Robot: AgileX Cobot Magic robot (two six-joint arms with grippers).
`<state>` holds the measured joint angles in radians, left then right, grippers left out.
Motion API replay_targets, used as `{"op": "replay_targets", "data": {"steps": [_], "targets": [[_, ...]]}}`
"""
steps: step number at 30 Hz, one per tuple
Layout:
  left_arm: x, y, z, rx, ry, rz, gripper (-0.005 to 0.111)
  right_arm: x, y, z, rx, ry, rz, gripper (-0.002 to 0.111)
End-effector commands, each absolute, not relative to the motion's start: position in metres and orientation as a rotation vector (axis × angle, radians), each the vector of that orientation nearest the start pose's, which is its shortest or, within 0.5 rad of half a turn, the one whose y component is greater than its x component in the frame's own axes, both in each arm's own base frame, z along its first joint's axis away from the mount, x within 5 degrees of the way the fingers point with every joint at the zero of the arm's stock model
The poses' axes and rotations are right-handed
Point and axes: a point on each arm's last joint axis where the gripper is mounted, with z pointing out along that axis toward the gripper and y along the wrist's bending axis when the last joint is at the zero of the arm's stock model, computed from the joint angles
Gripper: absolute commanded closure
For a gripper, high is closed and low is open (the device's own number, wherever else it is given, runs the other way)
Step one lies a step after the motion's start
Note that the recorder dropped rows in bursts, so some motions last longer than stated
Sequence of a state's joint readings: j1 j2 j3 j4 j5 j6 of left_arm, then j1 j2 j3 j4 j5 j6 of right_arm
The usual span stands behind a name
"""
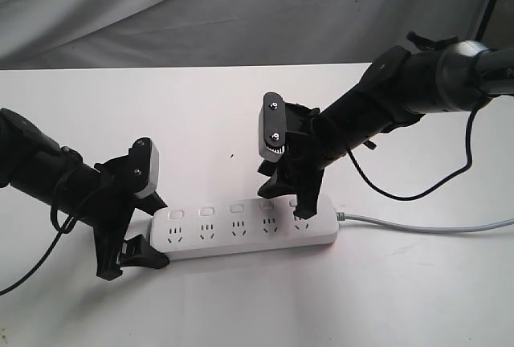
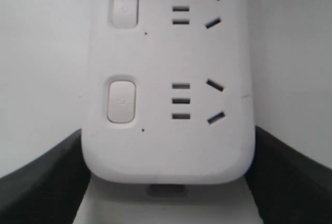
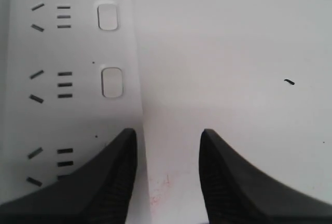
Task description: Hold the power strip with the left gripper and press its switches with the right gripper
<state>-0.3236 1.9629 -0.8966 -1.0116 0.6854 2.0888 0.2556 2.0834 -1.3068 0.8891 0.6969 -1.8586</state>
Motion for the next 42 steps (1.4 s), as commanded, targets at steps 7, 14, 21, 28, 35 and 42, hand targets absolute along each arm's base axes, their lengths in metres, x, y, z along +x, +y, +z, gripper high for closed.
{"op": "replay_targets", "data": {"steps": [7,14,21,28,35,42], "targets": [[0.285,-0.148,0.098,-2.456,-2.434,0.774,0.049,0.381,0.15,0.133,-1.712,1.896,0.446,0.071],[0.285,-0.148,0.098,-2.456,-2.434,0.774,0.049,0.381,0.15,0.122,-1.719,1.919,0.476,0.071],[0.285,-0.148,0.098,-2.456,-2.434,0.774,0.049,0.381,0.15,0.12,-1.737,1.917,0.469,0.071],[0.285,-0.148,0.098,-2.456,-2.434,0.774,0.049,0.379,0.148,0.109,-1.779,1.929,0.477,0.071],[0.285,-0.148,0.098,-2.456,-2.434,0.774,0.049,0.378,0.148,0.103,-1.798,1.94,0.487,0.071],[0.285,-0.148,0.098,-2.456,-2.434,0.774,0.049,0.377,0.146,0.086,-1.82,1.982,0.514,0.071]]}}
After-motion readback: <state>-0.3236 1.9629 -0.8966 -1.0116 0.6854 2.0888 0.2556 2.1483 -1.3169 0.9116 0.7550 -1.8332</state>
